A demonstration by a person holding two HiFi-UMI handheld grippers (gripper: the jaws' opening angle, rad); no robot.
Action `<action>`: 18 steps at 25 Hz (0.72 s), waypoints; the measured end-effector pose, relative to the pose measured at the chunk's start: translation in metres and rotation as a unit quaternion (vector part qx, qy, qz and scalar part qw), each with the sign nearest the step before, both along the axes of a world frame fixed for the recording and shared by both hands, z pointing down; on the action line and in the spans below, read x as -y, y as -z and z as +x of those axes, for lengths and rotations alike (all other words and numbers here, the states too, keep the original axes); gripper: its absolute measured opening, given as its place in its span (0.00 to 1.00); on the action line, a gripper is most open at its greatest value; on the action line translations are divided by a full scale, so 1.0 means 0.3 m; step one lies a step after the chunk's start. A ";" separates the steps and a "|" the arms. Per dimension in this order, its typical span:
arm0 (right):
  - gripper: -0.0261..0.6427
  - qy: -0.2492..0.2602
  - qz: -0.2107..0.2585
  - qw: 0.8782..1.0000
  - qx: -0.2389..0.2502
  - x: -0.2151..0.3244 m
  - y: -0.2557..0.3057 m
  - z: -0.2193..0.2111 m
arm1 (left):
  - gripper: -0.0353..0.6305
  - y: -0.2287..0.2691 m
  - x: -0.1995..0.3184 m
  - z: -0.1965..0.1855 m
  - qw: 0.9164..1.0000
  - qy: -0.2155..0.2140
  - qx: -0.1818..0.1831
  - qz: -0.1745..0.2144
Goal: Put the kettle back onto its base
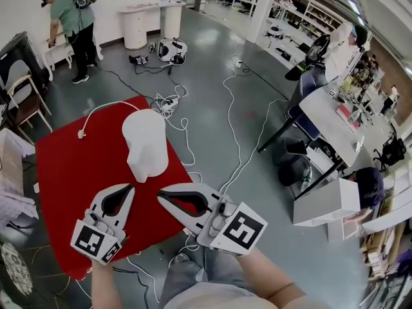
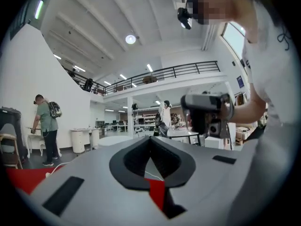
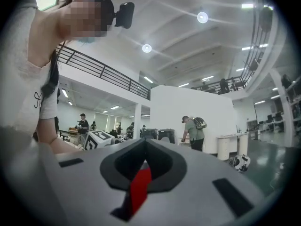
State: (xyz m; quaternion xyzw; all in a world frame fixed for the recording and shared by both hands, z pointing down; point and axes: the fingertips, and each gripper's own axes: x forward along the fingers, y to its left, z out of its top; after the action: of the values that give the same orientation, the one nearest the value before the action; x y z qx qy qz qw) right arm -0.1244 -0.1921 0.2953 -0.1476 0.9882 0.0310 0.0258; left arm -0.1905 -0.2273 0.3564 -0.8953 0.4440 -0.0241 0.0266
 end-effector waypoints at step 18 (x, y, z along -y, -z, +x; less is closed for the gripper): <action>0.05 0.051 -0.001 0.999 0.010 -0.161 0.014 -0.125 | 0.07 0.246 -0.295 0.006 0.996 0.079 -0.022 0.019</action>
State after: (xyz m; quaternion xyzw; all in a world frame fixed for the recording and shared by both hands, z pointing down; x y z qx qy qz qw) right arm -0.1619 -0.1437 0.2912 -0.0973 0.9942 0.0272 0.0370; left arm -0.1888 -0.1388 0.2826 -0.8572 0.5141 0.0022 0.0319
